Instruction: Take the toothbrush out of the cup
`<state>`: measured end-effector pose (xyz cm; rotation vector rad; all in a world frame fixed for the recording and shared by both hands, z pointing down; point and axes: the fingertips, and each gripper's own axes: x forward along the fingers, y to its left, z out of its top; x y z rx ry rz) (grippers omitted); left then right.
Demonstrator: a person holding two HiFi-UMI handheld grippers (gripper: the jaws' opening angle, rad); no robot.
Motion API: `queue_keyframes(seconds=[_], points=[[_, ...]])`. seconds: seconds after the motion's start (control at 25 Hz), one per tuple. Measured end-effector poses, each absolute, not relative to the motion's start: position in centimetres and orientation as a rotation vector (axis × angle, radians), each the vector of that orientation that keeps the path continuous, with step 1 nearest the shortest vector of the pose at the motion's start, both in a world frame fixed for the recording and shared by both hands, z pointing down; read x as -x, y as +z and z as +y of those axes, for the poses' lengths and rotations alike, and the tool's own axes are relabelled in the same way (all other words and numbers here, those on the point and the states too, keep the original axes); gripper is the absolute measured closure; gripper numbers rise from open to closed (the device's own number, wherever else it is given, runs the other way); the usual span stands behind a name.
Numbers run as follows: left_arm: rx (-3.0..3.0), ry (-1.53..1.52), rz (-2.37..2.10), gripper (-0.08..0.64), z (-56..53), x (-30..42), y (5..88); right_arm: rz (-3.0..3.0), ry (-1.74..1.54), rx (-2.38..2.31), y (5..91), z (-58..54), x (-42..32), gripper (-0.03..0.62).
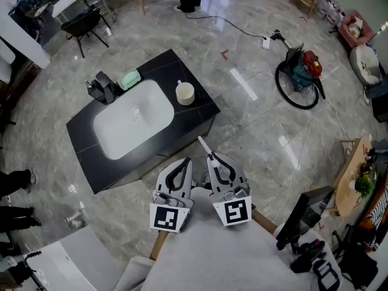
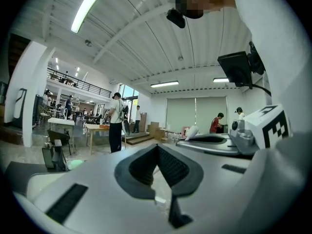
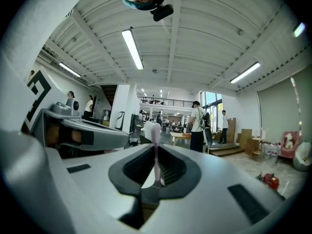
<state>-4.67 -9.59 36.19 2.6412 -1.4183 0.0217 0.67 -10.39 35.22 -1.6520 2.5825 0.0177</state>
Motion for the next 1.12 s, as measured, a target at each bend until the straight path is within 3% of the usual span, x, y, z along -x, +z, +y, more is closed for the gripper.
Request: queue_keyframes(seconds=[0.88,1.12], points=[[-2.651,0.013,-1.426,0.555,-9.5,4.5,35.8,2.600,0.038,1.604,34.9,-11.1,0.3,0.569],[-2.653,0.014,-1.422,0.555,-9.4,4.6,35.9,3.006,0.246,1.627,38.1,-10.2,0.4,0.569]])
